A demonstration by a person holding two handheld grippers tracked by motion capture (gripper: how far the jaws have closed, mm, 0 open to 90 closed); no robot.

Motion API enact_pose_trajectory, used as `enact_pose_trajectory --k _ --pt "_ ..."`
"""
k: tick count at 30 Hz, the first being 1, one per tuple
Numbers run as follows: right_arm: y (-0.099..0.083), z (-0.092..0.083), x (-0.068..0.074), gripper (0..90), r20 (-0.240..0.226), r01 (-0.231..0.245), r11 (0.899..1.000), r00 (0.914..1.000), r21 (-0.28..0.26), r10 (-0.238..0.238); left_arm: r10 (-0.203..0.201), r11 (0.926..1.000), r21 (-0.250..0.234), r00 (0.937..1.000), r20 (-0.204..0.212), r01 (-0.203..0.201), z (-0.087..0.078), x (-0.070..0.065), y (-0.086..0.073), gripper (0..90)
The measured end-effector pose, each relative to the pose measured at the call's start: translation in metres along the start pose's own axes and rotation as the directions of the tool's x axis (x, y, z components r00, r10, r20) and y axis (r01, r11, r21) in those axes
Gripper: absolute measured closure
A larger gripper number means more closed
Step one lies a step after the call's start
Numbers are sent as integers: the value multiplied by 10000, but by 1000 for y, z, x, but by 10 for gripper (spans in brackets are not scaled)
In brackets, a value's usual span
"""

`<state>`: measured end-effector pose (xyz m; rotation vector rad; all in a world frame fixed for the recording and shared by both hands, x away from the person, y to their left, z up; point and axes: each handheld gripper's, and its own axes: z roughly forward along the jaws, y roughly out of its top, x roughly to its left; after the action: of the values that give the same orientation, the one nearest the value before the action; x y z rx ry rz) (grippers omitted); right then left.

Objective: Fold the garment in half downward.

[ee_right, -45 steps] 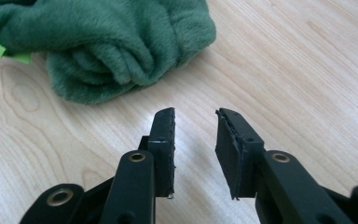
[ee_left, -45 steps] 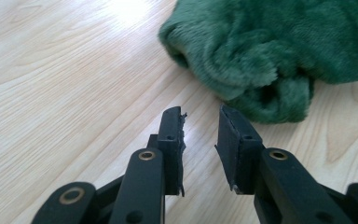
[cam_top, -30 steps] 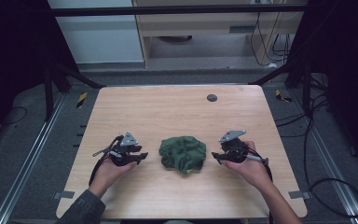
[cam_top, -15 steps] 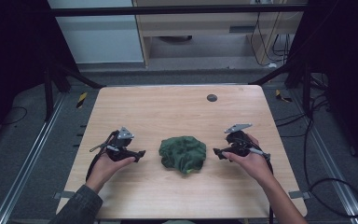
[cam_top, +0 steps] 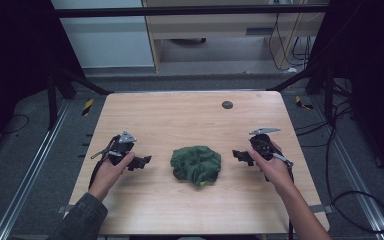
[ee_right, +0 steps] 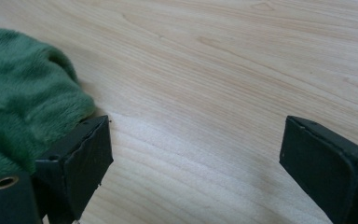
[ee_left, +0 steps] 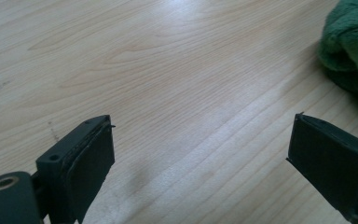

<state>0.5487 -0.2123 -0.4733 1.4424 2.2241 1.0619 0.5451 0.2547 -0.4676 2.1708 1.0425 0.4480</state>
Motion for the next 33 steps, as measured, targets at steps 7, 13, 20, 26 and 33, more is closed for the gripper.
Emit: enact_pose_trajectory --k 7,13,20,26,33 --pt "8 4 -13 108 258 -134 9991 9996 401 123 -85 9996 261 9993 -352 95 5 10 -1 68" --pt "21 9 -21 117 431 -190 9976 9989 663 162 -132 9996 226 9983 -575 145 8 18 4 69" --pt "27 18 -23 122 507 -80 9967 9987 810 39 -133 9992 366 9973 -727 160 15 24 6 68" --pt "26 27 -24 124 638 -175 9957 9979 910 117 -122 9986 513 9973 -729 159 22 27 4 68" --pt "24 35 -29 124 775 -546 9948 9958 856 480 -100 9982 579 9964 -841 149 29 29 -1 65"
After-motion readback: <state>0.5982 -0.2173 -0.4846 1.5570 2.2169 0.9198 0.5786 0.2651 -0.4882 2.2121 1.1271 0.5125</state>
